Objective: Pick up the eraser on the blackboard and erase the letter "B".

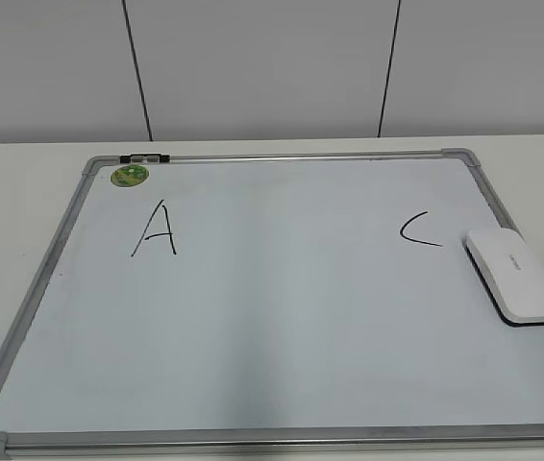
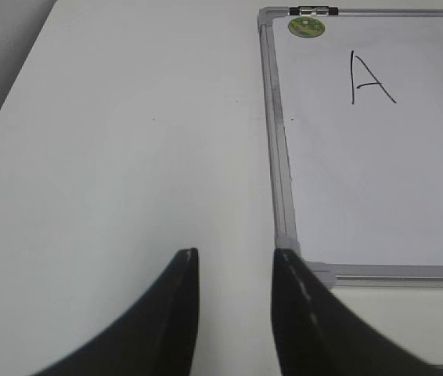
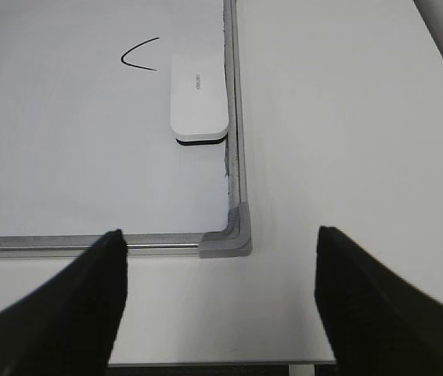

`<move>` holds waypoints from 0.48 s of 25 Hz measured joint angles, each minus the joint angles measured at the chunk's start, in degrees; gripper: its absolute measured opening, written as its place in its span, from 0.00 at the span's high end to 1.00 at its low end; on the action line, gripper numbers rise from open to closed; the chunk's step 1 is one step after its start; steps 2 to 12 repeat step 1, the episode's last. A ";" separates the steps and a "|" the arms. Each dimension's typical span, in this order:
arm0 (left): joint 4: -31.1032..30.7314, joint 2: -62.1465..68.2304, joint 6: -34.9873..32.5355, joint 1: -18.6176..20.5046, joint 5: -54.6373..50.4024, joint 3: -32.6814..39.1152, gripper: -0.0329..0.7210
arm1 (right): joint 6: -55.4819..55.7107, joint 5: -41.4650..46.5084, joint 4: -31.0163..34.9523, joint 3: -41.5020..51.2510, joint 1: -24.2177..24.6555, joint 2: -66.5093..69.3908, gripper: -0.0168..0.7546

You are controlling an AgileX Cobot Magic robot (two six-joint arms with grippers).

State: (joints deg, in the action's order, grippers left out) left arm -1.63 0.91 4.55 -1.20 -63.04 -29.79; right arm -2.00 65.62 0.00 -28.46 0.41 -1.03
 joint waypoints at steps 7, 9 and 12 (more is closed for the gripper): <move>0.00 0.00 0.00 0.00 0.00 0.00 0.64 | 0.00 0.00 0.00 0.00 0.00 0.00 0.26; 0.00 0.00 0.00 0.00 0.00 0.00 0.64 | 0.00 0.00 0.00 0.00 0.00 0.00 0.26; 0.00 0.00 0.00 0.00 0.00 0.00 0.64 | 0.00 0.00 0.00 0.00 0.00 0.00 0.26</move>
